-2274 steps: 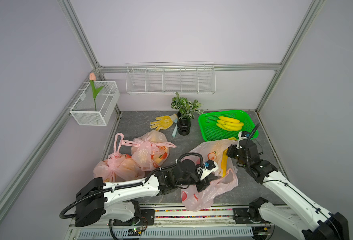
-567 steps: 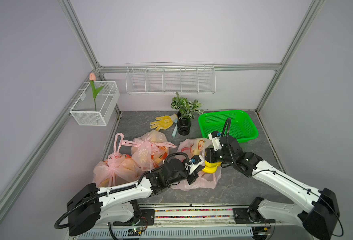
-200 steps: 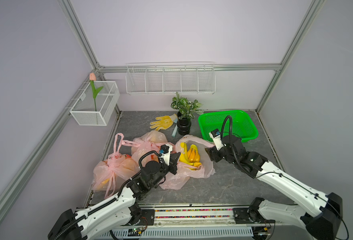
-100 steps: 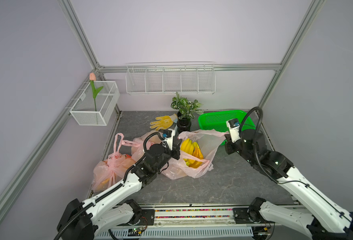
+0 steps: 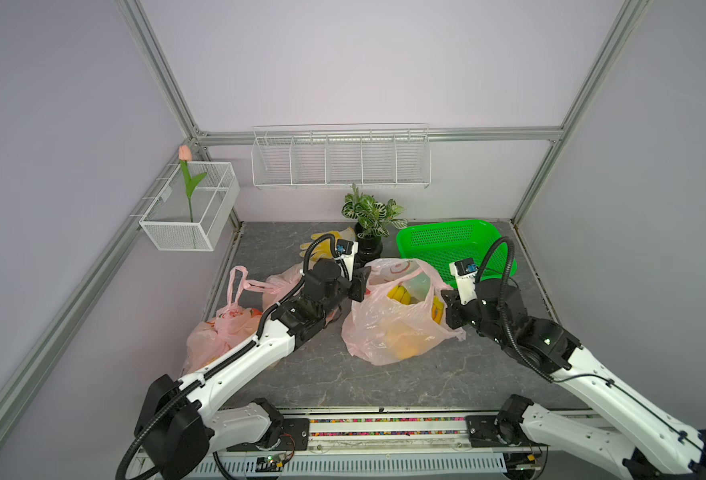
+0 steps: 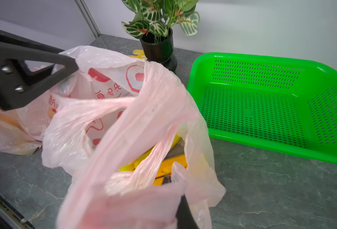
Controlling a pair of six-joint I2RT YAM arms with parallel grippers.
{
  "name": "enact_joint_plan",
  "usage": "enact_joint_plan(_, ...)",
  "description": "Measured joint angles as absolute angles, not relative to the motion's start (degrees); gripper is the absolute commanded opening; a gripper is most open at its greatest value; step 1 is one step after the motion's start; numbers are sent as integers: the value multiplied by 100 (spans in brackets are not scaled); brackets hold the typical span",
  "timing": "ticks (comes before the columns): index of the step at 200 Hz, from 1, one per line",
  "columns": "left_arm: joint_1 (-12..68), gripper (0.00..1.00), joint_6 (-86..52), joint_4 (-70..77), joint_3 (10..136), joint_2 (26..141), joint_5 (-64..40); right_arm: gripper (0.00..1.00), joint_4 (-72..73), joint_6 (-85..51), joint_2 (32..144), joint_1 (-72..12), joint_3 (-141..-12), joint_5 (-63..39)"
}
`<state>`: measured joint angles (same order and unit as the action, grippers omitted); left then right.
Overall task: Place the banana into a plastic bag & tie a knot
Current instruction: Adjust the plastic bag at the center of the board.
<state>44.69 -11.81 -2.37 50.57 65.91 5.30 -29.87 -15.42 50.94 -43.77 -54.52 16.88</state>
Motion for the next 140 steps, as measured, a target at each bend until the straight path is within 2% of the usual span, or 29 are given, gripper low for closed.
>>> enact_joint_plan(17,5065,59,-965,-648,4982,6055,784,7,-2827,-1590,5078,-4394,-5516,1640)
enact_joint_plan(59,6141,65,-445,-934,5017,5433,1092,7,-2576,-1645,5081,-4399,-5697,1496)
enact_joint_plan(106,6978,70,137,-845,5212,5983,895,7,-2512,-1715,5078,-4405,-5719,1398)
enact_joint_plan(140,7052,75,443,-897,5210,6479,939,7,-2471,-1743,5078,-4410,-5721,1363)
